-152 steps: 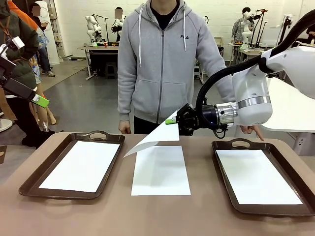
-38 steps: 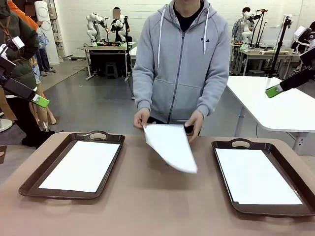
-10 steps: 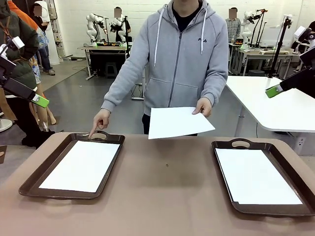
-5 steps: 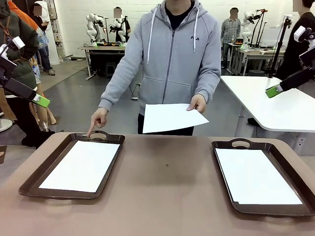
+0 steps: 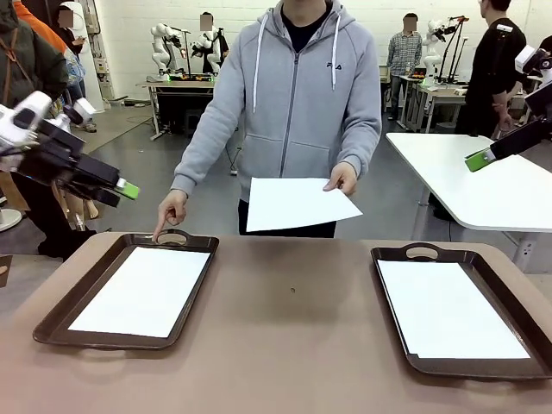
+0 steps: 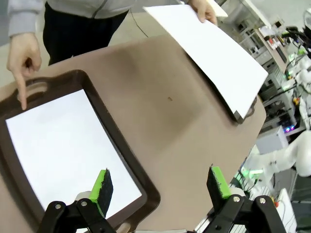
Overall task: Sort the A4 documents.
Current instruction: Receive the A4 Paper.
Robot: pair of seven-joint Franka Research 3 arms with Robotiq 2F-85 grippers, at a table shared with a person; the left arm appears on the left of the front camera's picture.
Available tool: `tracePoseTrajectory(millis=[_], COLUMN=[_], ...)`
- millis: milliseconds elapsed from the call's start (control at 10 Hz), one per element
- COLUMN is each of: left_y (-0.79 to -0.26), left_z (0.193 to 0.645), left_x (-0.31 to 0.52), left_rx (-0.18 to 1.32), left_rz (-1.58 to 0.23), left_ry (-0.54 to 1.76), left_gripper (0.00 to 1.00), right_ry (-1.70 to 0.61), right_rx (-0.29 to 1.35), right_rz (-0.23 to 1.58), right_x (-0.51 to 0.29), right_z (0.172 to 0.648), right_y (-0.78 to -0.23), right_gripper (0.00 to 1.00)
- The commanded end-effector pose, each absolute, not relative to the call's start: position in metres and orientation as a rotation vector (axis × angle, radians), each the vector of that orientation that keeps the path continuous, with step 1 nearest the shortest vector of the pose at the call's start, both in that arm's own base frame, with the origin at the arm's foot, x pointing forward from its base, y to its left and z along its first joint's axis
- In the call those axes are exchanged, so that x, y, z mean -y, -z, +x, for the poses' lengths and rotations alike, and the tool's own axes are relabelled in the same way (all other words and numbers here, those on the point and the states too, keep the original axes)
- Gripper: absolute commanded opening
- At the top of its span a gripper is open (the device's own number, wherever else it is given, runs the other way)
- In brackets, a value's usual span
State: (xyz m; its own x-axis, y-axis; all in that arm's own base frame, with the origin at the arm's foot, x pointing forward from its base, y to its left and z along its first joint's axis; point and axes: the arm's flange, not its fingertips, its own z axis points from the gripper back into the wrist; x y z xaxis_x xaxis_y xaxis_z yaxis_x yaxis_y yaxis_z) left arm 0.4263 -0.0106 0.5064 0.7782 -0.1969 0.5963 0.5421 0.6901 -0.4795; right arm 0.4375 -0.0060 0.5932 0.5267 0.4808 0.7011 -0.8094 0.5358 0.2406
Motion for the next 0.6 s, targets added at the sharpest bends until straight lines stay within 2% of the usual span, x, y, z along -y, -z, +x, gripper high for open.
tracePoseTrajectory(millis=[0, 200, 500], left_y=[-0.495, -0.480, -0.455], left_z=[0.464, 0.495, 0.532], left_x=[0.030, 0.046, 0.085], left_rx=[0.521, 0.471, 0.376], left_rz=[-0.761, -0.929, -1.052], left_ry=[0.322, 0.254, 0.217], left_gripper=[1.00, 1.00, 1.00], right_ry=[-0.838, -0.838, -0.838], right_rx=[0.623, 0.623, 0.623], right_rz=[0.613, 0.613, 0.613], right_x=[0.006, 0.006, 0.006], right_z=[0.437, 0.437, 0.437], right_y=[-0.593, -0.593, -0.593], right_gripper=[1.00, 1.00, 1.00])
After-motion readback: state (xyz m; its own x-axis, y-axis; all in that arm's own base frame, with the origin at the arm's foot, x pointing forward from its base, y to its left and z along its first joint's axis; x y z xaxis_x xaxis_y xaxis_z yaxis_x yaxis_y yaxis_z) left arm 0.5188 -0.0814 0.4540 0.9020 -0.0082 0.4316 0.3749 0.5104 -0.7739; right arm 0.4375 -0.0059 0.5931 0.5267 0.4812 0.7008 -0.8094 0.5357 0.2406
